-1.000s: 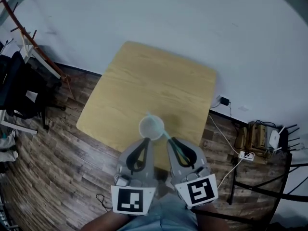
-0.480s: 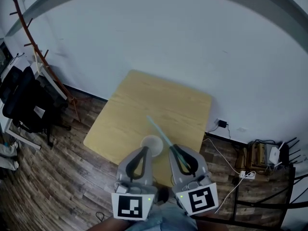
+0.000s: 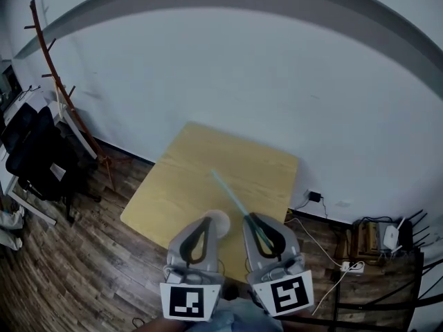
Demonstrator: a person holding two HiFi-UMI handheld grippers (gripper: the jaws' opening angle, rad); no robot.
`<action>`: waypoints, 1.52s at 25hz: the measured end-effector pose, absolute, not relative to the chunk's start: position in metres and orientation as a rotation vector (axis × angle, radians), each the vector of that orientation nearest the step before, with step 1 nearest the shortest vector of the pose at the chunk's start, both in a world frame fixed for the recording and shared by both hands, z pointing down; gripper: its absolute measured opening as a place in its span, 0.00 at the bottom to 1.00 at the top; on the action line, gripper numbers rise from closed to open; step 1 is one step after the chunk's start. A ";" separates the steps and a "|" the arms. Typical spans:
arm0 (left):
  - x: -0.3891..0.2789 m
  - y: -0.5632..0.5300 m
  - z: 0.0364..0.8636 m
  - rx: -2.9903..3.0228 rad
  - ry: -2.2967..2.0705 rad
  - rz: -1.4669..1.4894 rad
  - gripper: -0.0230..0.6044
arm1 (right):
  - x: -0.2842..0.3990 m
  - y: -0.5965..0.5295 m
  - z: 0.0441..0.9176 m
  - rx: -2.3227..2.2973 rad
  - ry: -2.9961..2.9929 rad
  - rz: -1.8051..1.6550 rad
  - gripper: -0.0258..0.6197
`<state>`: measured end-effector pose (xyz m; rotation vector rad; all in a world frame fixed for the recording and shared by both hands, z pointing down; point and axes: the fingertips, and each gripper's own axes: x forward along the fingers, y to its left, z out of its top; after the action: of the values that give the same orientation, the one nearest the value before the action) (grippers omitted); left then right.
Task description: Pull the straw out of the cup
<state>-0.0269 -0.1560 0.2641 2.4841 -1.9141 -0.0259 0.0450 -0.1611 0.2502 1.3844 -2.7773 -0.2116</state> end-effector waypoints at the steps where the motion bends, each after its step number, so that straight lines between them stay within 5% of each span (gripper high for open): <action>1: -0.027 -0.156 0.262 2.486 -1.920 -0.035 0.07 | 0.045 -0.161 0.248 1.384 -2.781 -0.220 0.10; 38: -0.023 -0.156 0.268 2.485 -1.930 -0.003 0.07 | 0.049 -0.162 0.258 1.376 -2.779 -0.202 0.09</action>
<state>-0.0225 -0.1561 0.2676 2.4851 -1.9304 -0.0031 0.0485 -0.1622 0.2578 1.3757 -2.7792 -0.2018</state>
